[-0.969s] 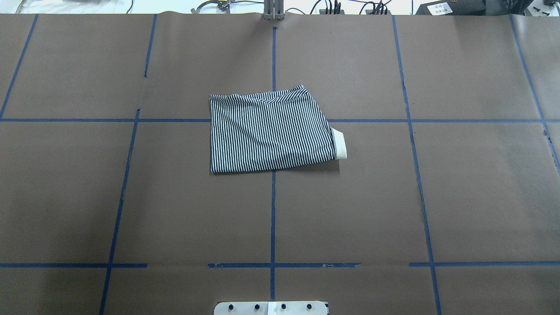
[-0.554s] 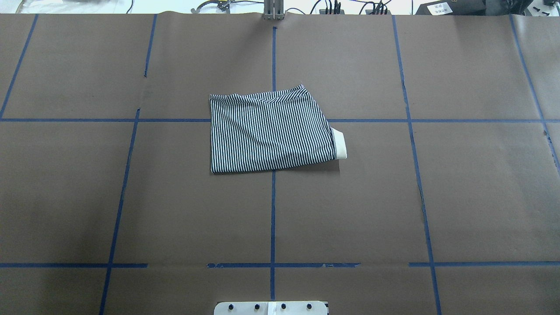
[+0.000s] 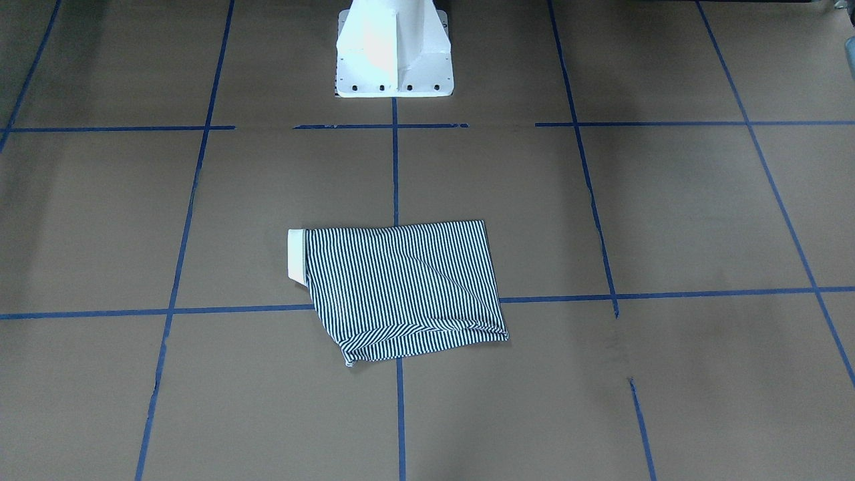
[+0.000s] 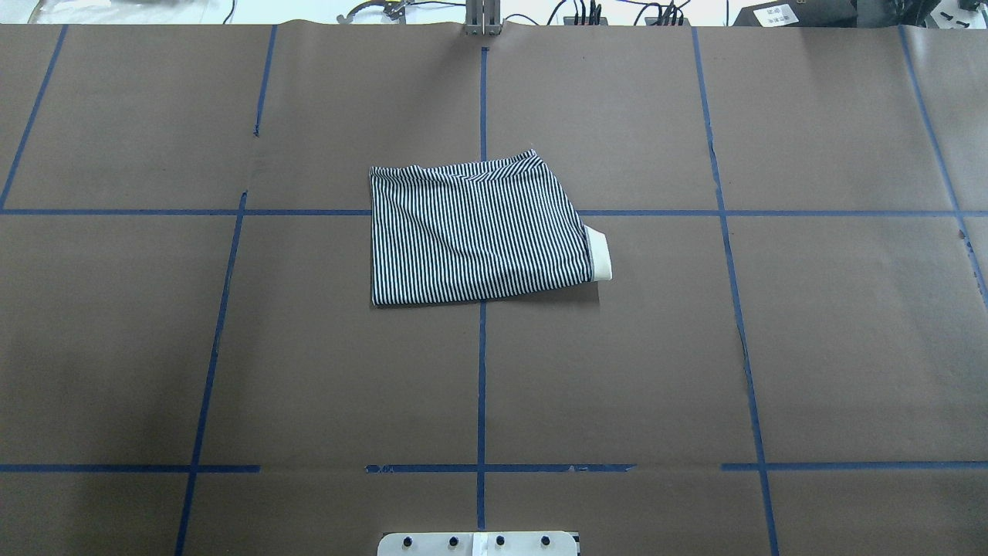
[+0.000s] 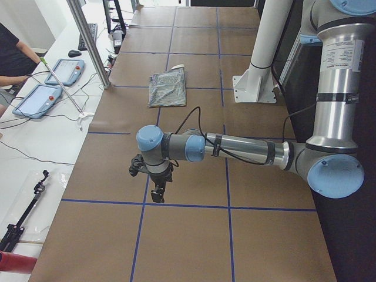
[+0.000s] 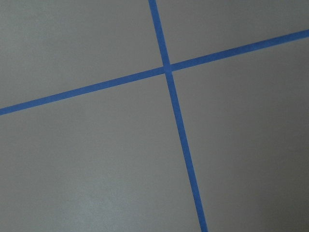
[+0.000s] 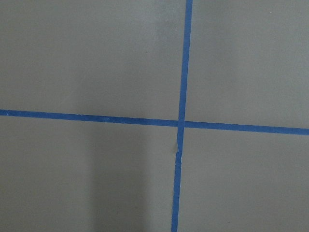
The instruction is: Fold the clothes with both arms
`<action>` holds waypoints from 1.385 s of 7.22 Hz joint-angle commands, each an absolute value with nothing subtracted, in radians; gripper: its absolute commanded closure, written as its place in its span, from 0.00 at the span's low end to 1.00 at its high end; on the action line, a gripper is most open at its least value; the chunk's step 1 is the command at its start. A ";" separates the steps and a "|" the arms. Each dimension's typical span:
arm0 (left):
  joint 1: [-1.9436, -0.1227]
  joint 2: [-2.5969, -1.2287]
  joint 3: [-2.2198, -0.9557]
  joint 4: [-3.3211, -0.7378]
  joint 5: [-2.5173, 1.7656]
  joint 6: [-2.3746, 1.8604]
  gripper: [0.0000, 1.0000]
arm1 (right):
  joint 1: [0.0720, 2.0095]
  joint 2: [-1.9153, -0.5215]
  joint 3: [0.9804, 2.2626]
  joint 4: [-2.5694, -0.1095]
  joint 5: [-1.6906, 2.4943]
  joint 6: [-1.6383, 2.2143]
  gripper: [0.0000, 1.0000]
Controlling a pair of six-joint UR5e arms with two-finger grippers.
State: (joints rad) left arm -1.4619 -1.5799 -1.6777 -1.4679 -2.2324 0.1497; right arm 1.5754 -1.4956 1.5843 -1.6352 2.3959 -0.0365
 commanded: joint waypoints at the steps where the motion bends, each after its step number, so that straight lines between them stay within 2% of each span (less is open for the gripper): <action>1: -1.463 -1.598 -1.677 -1.468 -2.236 0.146 0.00 | 1.575 -1.496 1.585 -1.637 2.398 -0.035 0.00; 6: -1.477 -1.614 -1.700 -1.454 -2.230 0.112 0.00 | 1.569 -1.488 1.585 -1.637 2.398 -0.035 0.00; 10: -1.513 -1.534 -1.715 -1.411 -2.420 0.121 0.00 | 1.559 -1.485 1.600 -1.651 2.373 -0.049 0.00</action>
